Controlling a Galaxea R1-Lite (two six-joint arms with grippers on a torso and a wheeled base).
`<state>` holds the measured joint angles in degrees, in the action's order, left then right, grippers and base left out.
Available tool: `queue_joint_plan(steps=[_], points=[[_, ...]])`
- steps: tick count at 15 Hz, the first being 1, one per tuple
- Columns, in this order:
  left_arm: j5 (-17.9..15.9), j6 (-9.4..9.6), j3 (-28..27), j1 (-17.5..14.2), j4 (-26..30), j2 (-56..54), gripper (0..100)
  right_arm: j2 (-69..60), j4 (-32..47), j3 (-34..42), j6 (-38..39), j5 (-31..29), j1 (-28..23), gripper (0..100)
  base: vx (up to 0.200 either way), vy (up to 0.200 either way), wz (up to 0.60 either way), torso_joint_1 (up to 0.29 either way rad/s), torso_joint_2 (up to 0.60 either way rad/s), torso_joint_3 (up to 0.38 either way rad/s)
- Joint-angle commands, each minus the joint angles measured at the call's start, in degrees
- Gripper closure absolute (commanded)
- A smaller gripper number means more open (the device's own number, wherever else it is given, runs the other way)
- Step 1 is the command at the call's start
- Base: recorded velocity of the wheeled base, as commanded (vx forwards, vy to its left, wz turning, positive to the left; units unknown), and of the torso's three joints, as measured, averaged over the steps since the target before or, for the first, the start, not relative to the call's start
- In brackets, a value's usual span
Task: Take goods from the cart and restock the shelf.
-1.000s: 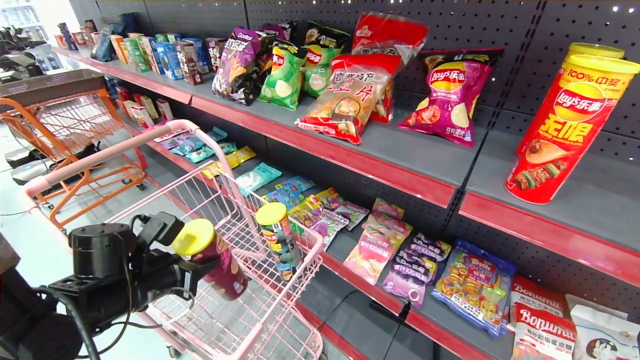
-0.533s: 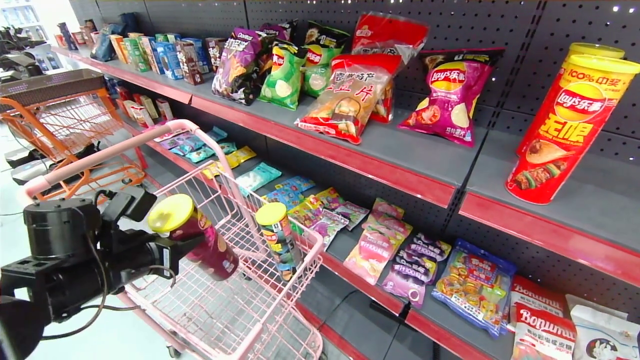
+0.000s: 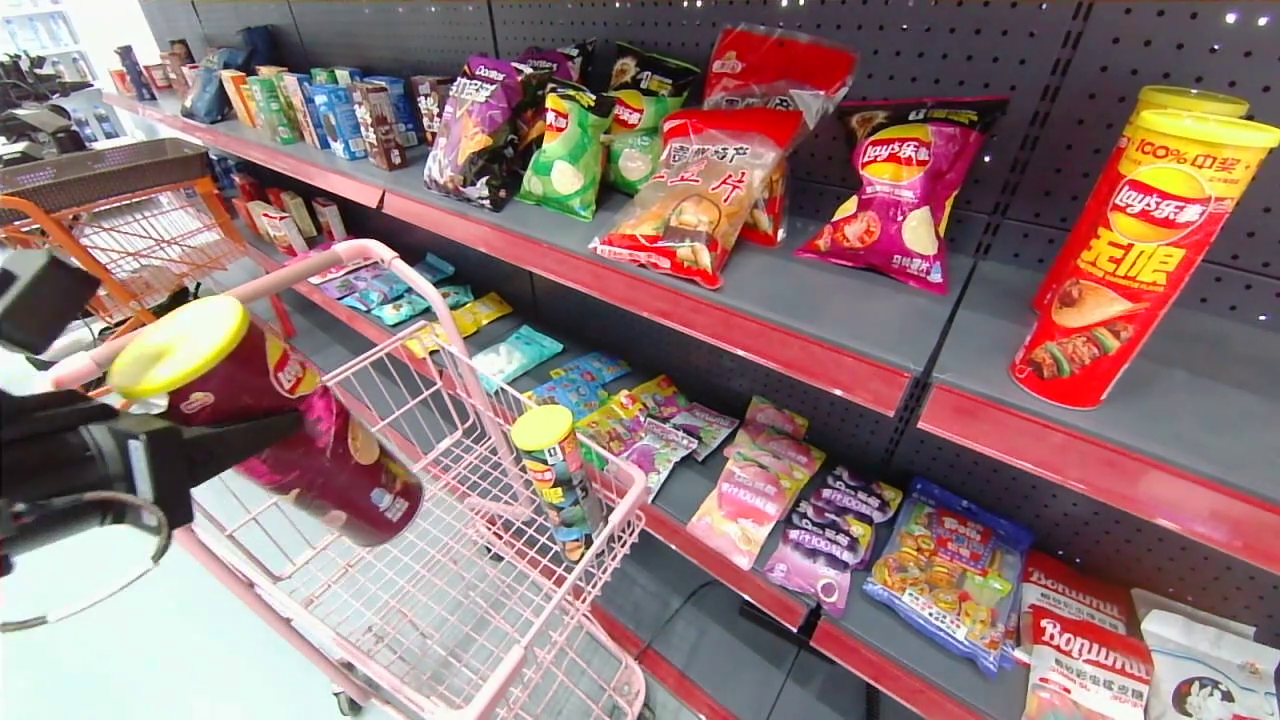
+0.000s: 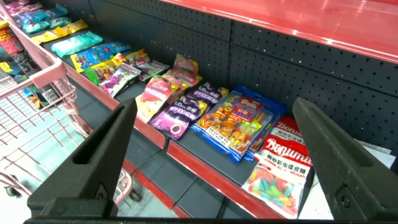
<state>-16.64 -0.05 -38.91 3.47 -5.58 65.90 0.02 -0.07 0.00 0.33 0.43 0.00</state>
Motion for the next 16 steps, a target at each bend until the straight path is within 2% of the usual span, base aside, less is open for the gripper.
queue_joint_plan(steps=[1,3,5,6,8,10,12,16], points=[[0.03,-0.13,-1.52,-0.05,9.98,-14.31,100,0.06,-0.01,0.00,0.02,0.01,0.00,0,0.000,0.000,0.00,0.000,0.00,0.000],[0.03,-0.13,-1.25,0.04,16.57,-21.25,100,0.06,-0.01,0.00,0.02,0.01,0.00,0,0.000,0.000,0.00,0.000,0.00,0.000],[0.12,-0.13,-0.46,0.04,19.73,-27.14,100,0.06,-0.01,0.00,0.02,0.01,0.00,0,0.000,0.000,0.00,0.000,0.00,0.000],[0.38,-0.13,0.50,0.04,19.73,-28.81,100,0.06,-0.01,0.00,0.11,0.01,0.00,0,0.000,0.000,0.00,0.000,0.00,0.000],[3.63,0.93,2.70,0.04,19.73,-33.29,100,0.06,-0.01,0.00,0.11,0.01,0.00,0,0.000,0.000,0.00,0.000,0.00,0.000],[7.59,0.93,7.01,0.04,19.91,-38.57,100,0.06,-0.01,0.00,0.11,0.01,0.00,0,0.000,0.000,0.00,0.000,0.00,0.000],[7.85,0.93,9.21,0.04,19.65,-41.12,100,0.06,-0.01,0.00,0.11,0.01,0.09,0,0.000,0.000,0.00,0.122,-0.33,-0.208],[7.94,1.19,9.91,0.04,19.91,-45.34,100,0.06,-0.01,0.00,0.11,0.01,0.00,0,0.000,0.000,0.00,0.203,-0.54,-0.335]])
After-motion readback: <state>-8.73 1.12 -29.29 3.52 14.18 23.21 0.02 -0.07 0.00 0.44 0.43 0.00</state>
